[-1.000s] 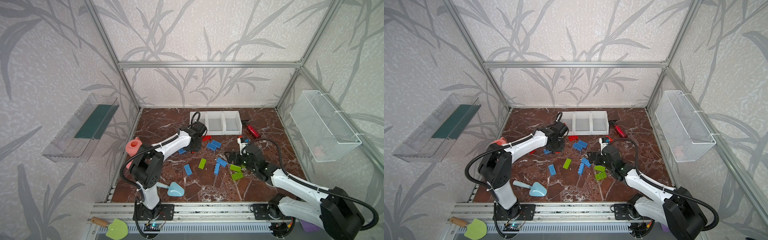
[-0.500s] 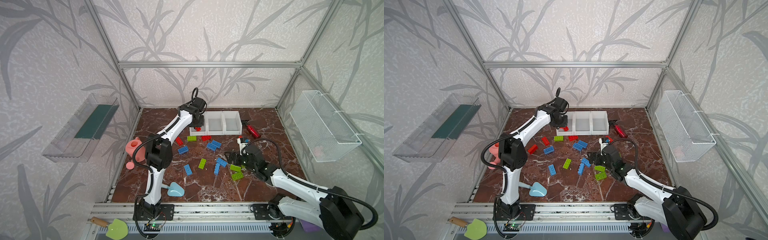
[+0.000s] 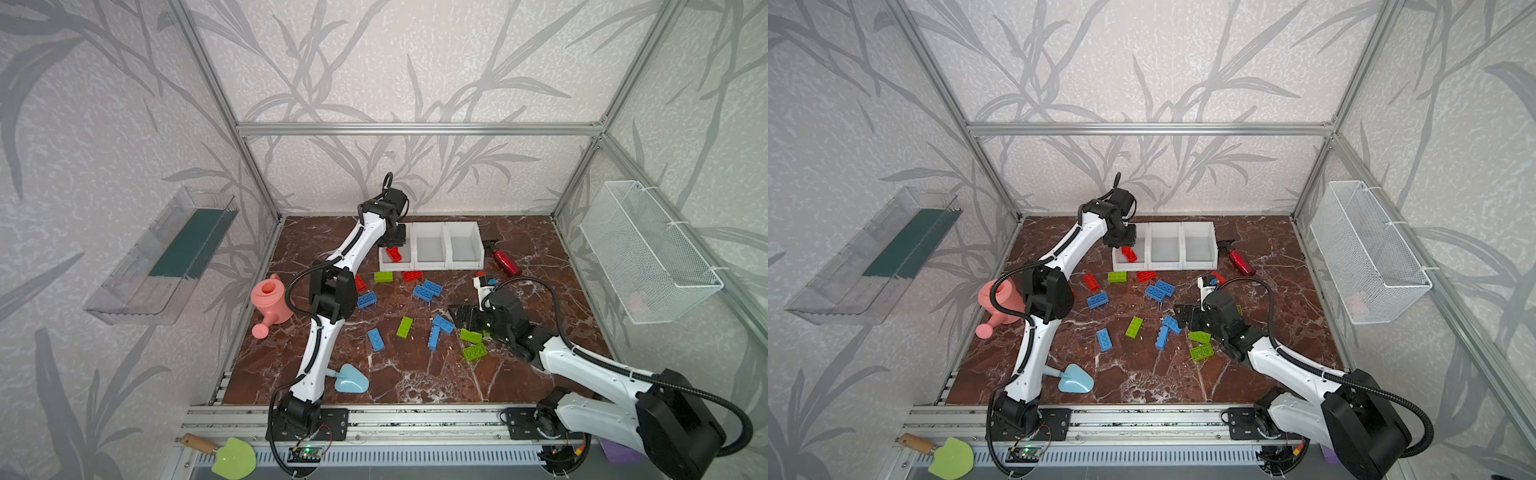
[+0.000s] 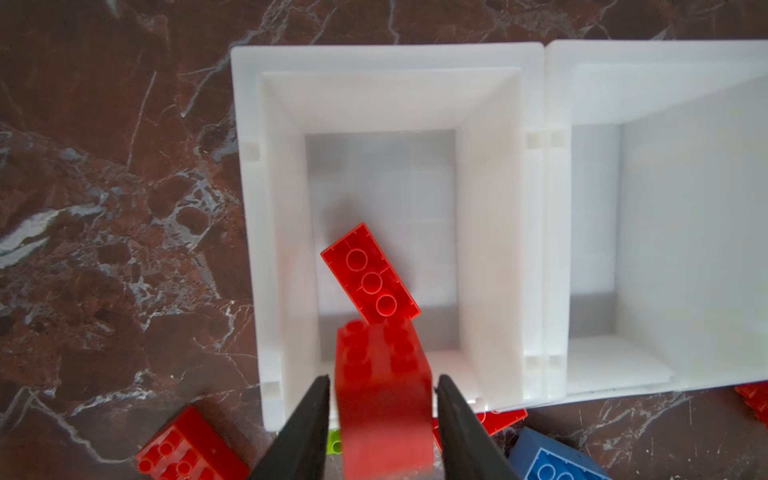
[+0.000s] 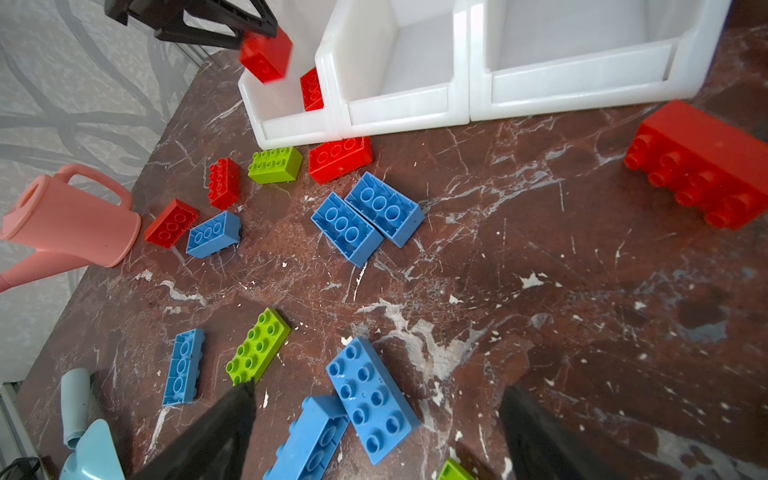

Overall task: Sort the legos into containers by color
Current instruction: 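Carry the red brick with the left gripper and drop it into the bin, then grasp the red brick beside the spray bottle with the right gripper while the left withdraws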

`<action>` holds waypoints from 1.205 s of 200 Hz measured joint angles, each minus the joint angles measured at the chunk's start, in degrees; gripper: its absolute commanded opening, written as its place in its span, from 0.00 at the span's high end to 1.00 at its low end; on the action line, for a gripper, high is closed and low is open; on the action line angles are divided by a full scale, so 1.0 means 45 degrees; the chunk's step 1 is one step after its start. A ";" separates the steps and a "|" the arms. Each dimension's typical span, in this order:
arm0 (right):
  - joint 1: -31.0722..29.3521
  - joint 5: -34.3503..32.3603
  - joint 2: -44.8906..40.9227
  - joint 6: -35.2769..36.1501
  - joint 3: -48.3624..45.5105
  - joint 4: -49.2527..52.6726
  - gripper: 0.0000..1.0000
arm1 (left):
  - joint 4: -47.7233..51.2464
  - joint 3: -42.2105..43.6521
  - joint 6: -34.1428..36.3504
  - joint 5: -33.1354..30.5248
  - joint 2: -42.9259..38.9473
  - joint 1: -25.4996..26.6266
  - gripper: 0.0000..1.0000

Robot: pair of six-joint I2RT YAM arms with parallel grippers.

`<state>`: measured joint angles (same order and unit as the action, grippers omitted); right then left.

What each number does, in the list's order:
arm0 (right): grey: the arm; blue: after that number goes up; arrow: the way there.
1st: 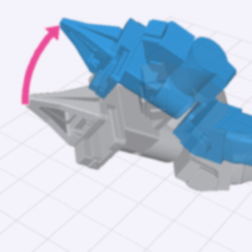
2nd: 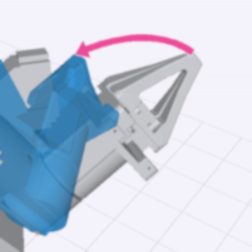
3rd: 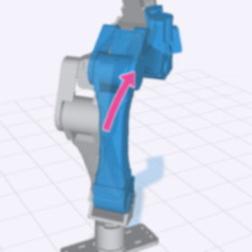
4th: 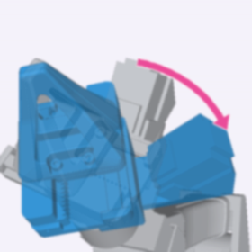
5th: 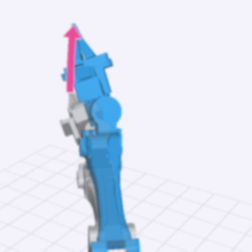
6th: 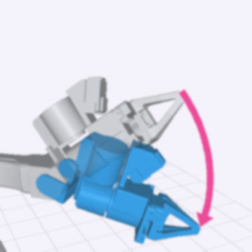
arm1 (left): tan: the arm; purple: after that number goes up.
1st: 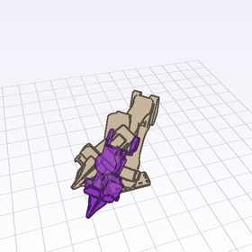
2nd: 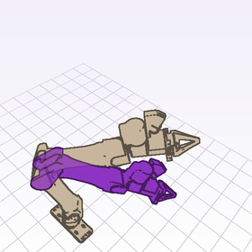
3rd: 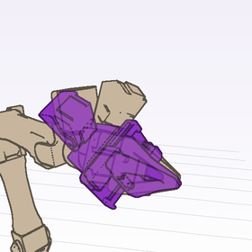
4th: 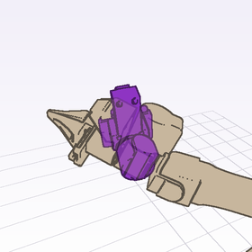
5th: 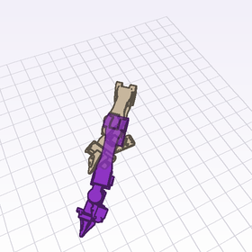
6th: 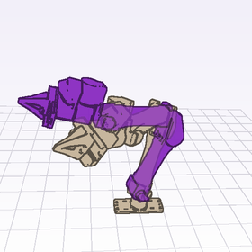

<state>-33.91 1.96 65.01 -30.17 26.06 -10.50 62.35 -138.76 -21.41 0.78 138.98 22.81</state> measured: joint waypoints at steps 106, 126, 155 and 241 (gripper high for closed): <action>0.0024 -0.0525 0.0384 0.0325 0.0602 0.1001 0.01 | -0.0918 0.4119 -0.0165 0.0457 -0.4065 0.0253 0.15; 0.0248 -0.0792 0.0622 0.0282 0.1462 0.1860 0.00 | -0.1447 0.5809 -0.0291 0.0423 -0.6305 0.0597 0.15; 0.1175 -0.0850 0.1234 0.0345 0.3070 0.3157 0.01 | -0.2307 0.8524 -0.0471 0.0437 -0.9666 0.1088 0.15; 0.3983 -0.0185 0.4527 0.2210 0.5969 0.5042 0.01 | -0.3993 1.6082 -0.0549 0.0350 -1.7437 0.1132 0.17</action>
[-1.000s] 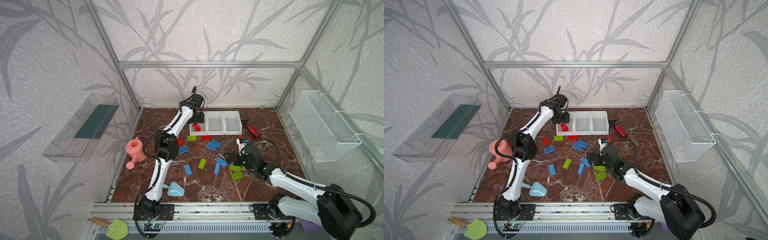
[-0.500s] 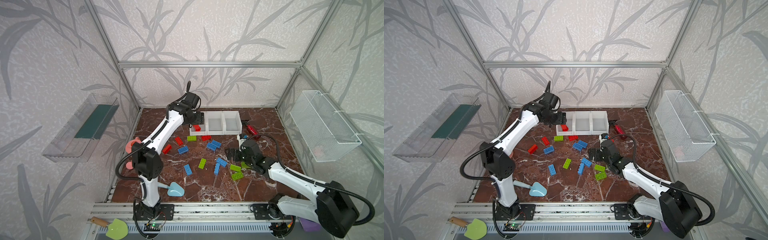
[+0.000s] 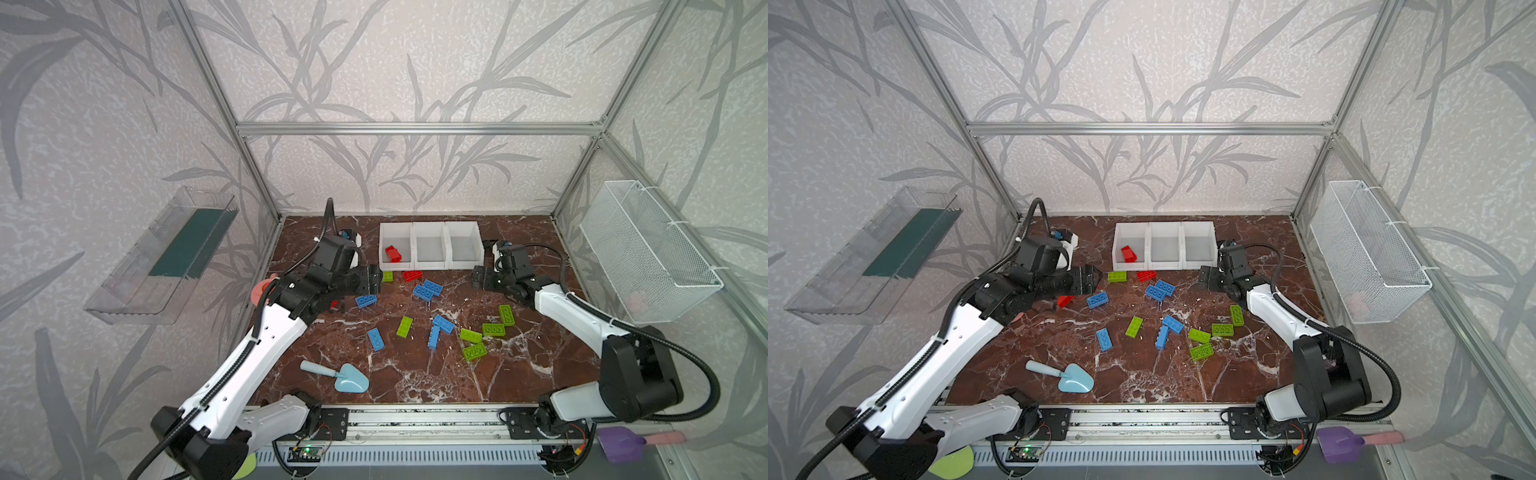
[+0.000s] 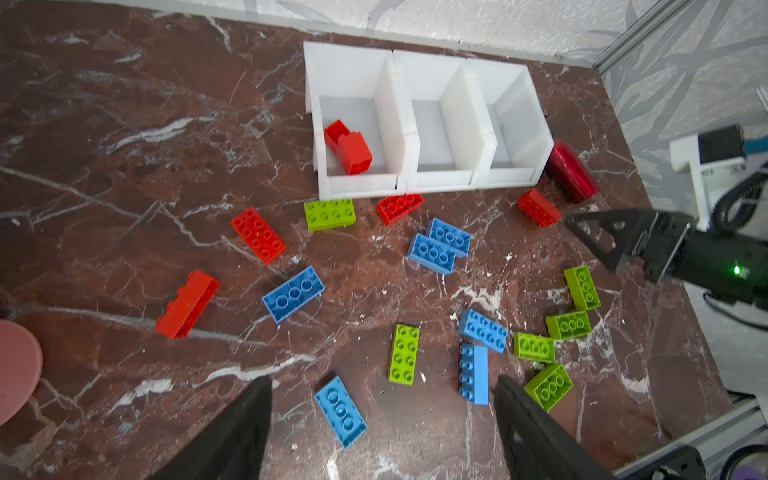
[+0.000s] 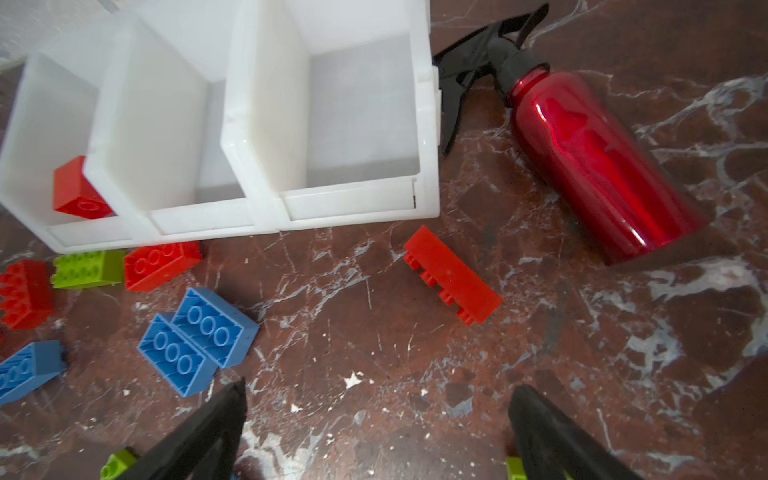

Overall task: Sort the legos into containers by color
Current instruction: 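Grasp the red brick beside the spray bottle with the right gripper while the left withdraws, then lift the red brick with the right gripper over the nearest compartment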

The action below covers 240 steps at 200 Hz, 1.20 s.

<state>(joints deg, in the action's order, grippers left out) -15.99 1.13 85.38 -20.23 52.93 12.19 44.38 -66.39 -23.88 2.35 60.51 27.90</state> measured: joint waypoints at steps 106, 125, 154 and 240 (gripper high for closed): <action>0.0617 -0.0063 0.5187 0.1914 0.4158 0.1384 0.10 | -0.0724 0.4192 0.0243 -0.1603 -0.5498 0.0000 0.19; 0.0641 -0.0136 0.5537 0.2084 0.4779 0.1928 0.14 | -0.0874 0.4197 0.0311 -0.1860 -0.5537 0.0000 0.19; 0.0617 -0.0146 0.5882 0.2375 0.5372 0.2516 0.19 | -0.0918 0.4197 0.0398 -0.2045 -0.5523 0.0000 0.19; 0.0151 -0.0777 0.5911 0.2773 0.5362 0.3939 0.52 | -0.0923 0.4197 0.0525 -0.2166 -0.5523 0.0000 0.19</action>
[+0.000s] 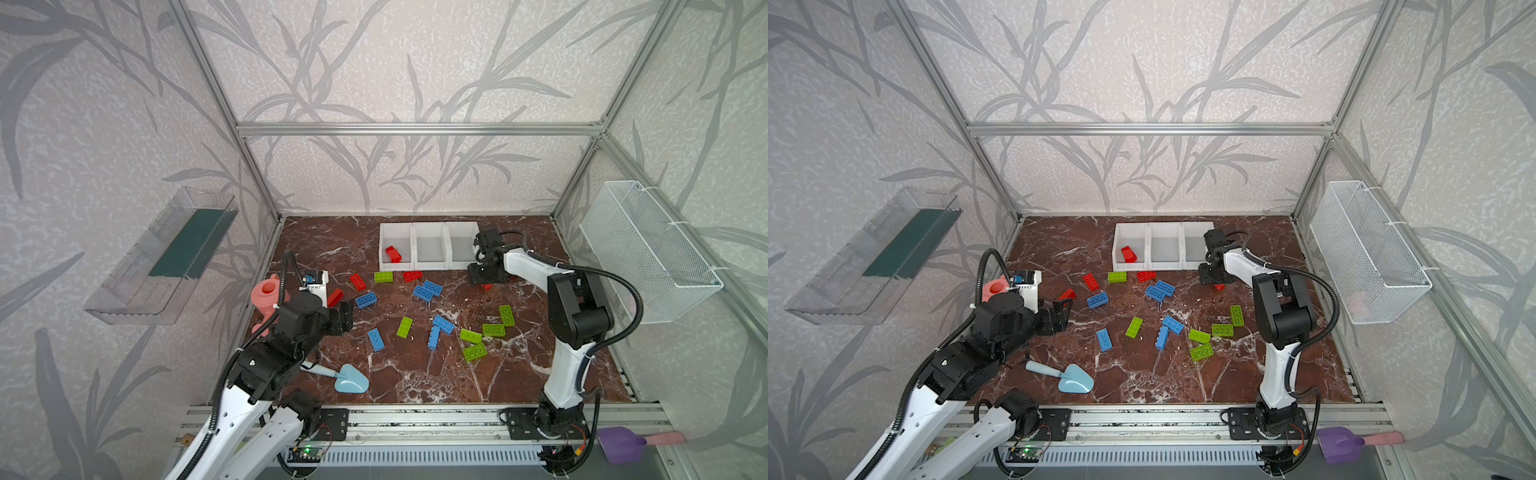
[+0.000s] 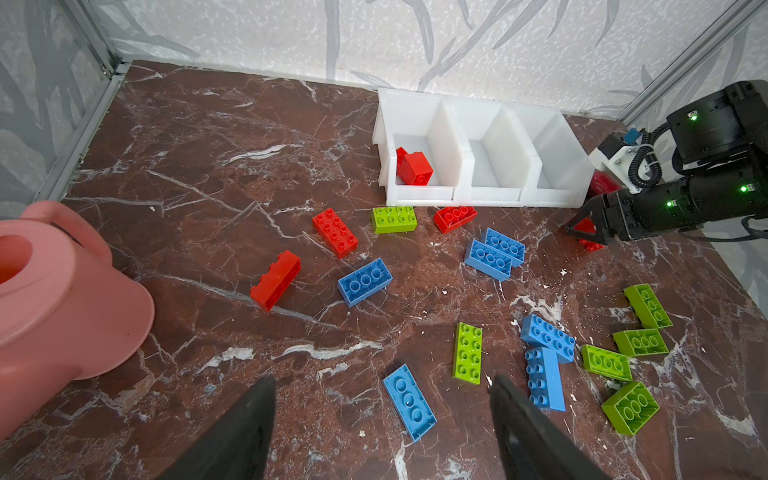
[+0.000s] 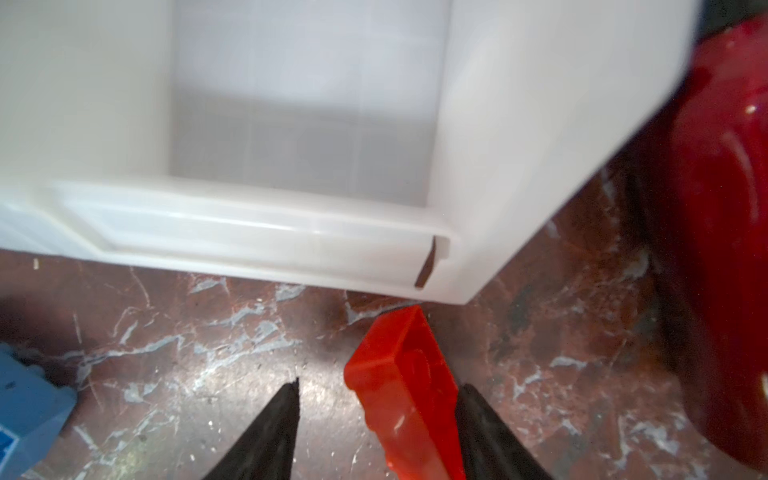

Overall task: Sort the legos into containers by color
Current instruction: 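Lift the red brick with the right gripper over the nearest compartment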

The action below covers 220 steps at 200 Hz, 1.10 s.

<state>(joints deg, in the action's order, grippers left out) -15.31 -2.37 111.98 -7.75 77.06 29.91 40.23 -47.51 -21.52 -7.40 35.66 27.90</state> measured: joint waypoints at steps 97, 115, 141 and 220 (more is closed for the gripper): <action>-0.0063 -0.0427 0.0651 -0.0112 0.0287 0.0797 0.75 | 0.0005 0.0000 0.0019 -0.0068 0.0000 0.0000 0.19; -0.0078 -0.0423 0.0617 -0.0204 0.0267 0.0816 0.81 | 0.0005 0.0000 0.0019 -0.0068 0.0000 0.0000 0.19; -0.0185 -0.0427 0.0476 -0.0228 0.0194 0.0981 0.88 | 0.0005 0.0000 0.0019 -0.0107 0.0000 0.0000 0.19; -0.1821 0.0476 -0.1409 -0.0403 0.1161 0.1846 0.88 | 0.0015 0.0000 -0.0019 -0.0525 -0.0291 0.0000 0.04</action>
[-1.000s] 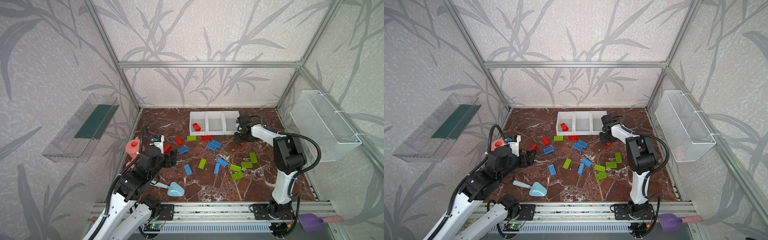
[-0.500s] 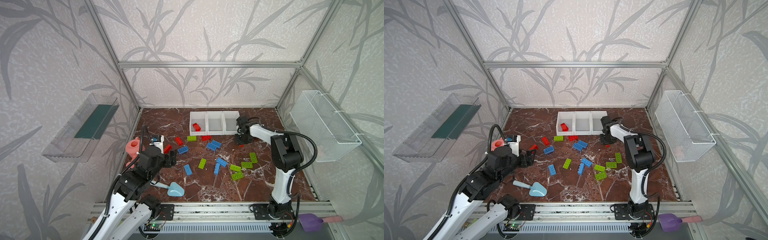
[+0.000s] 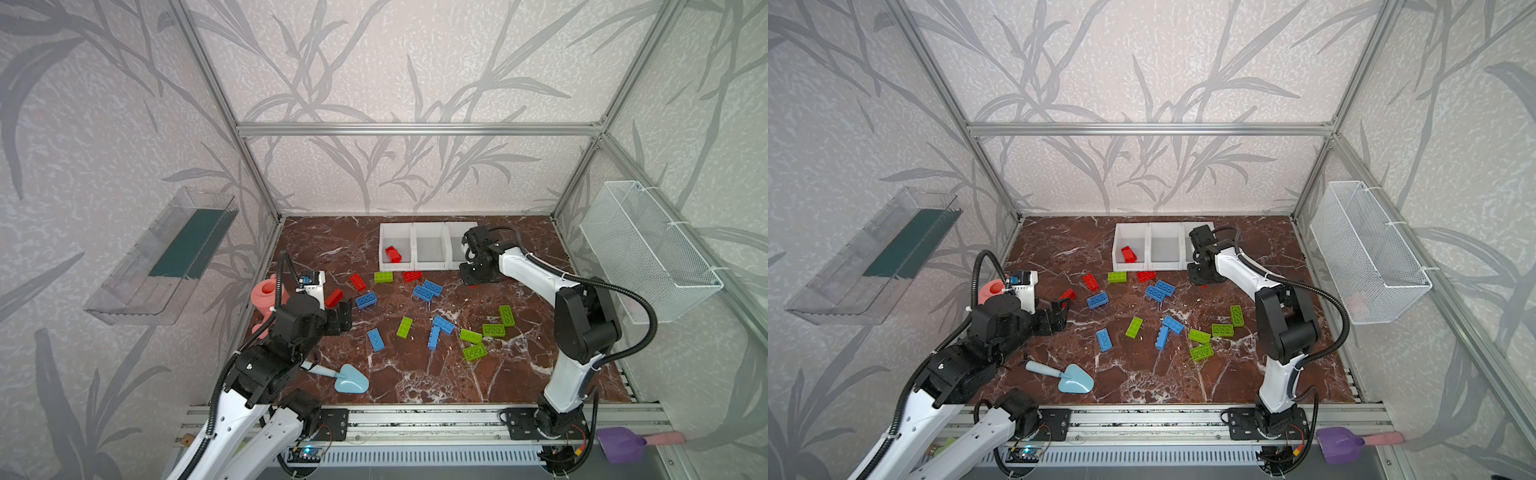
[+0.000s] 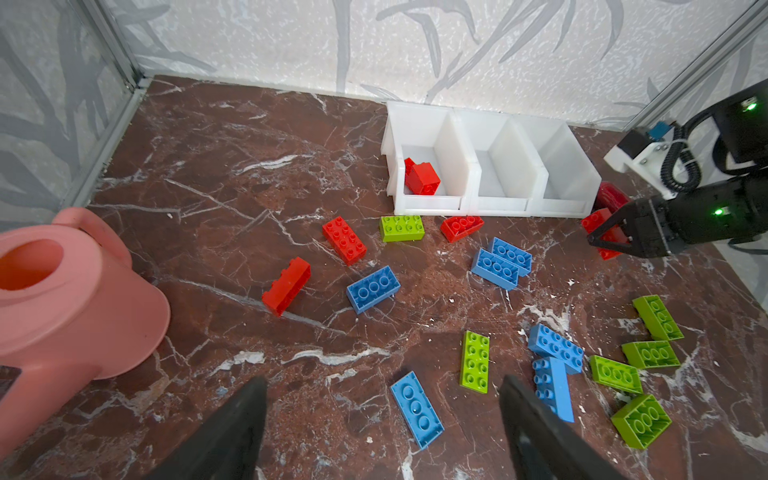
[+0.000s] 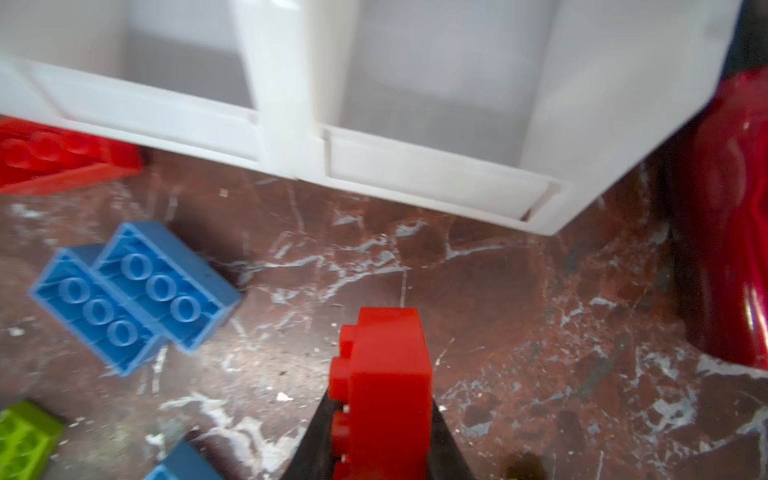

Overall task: Sort the legos into containers by color
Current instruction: 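Lift the red brick with the right gripper over the nearest compartment, then open the right gripper to release the red brick into the bin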

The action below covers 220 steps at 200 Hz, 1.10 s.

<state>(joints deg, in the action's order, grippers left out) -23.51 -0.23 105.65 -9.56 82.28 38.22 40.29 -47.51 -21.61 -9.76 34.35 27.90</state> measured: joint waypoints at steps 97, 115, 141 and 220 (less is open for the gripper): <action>-0.1763 0.1787 0.4095 -0.0359 0.8602 0.0461 0.88 | 0.0160 0.0000 -0.0214 -0.0899 -0.0019 -0.0005 0.01; -0.1889 0.1894 0.5581 -0.0398 1.0661 0.0971 0.88 | 0.0287 0.0010 -0.0355 -0.1180 -0.0019 -0.0015 0.01; -0.1962 0.2040 0.7674 -0.0593 1.3741 0.1647 0.87 | 0.0418 0.0058 -0.0588 -0.1530 0.0015 -0.0049 0.01; -0.2016 0.2220 0.9476 -0.0962 1.5820 0.2331 0.71 | 0.1132 -0.0126 -0.0525 -0.1753 0.1443 -0.0049 0.01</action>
<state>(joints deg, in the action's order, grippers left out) -32.58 9.76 148.29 -13.89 153.47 48.71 45.39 -48.07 -23.97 -17.65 40.84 27.68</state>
